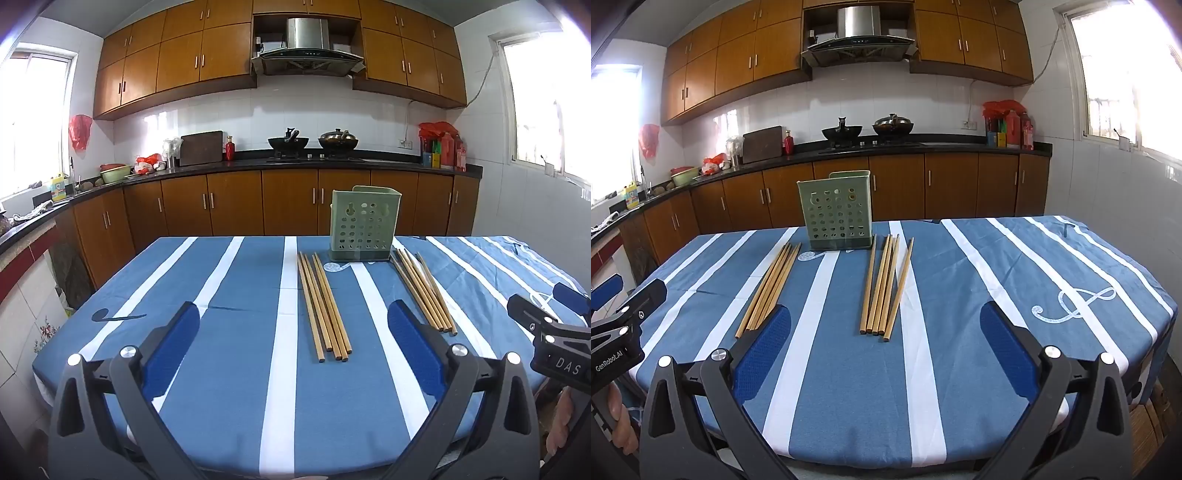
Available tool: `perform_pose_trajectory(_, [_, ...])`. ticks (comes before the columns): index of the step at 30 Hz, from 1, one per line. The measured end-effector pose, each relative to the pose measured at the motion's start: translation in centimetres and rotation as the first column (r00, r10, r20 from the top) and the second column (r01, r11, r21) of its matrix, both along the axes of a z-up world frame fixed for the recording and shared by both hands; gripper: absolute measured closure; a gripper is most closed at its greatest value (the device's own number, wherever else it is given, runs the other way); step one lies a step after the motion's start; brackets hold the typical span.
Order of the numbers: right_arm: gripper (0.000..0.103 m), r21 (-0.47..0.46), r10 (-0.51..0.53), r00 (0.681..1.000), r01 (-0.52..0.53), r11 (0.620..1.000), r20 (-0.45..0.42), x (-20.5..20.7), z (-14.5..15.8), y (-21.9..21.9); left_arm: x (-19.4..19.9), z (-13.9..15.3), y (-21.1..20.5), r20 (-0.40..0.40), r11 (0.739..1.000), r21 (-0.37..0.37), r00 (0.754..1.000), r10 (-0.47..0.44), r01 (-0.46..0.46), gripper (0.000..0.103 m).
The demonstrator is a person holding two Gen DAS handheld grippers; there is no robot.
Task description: Organize utensils
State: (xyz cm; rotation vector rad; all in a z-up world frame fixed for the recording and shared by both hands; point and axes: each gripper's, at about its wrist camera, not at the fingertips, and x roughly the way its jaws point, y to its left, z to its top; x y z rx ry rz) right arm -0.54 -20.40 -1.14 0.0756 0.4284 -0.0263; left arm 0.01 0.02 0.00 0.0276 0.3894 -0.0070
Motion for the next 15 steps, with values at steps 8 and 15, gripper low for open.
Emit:
perform_pose_trajectory(8, [0.002,0.002,0.000,1.000,0.000,1.000,0.002,-0.01,0.01,0.00,-0.01,0.00,0.01,0.002,1.000,0.000,1.000,0.000,0.000,0.004])
perform_pose_trajectory(15, [0.002,0.002,0.000,1.000,0.000,1.000,0.002,0.02,0.02,-0.03,-0.01,0.00,0.00,0.002,1.000,0.000,1.000,0.000,0.000,0.004])
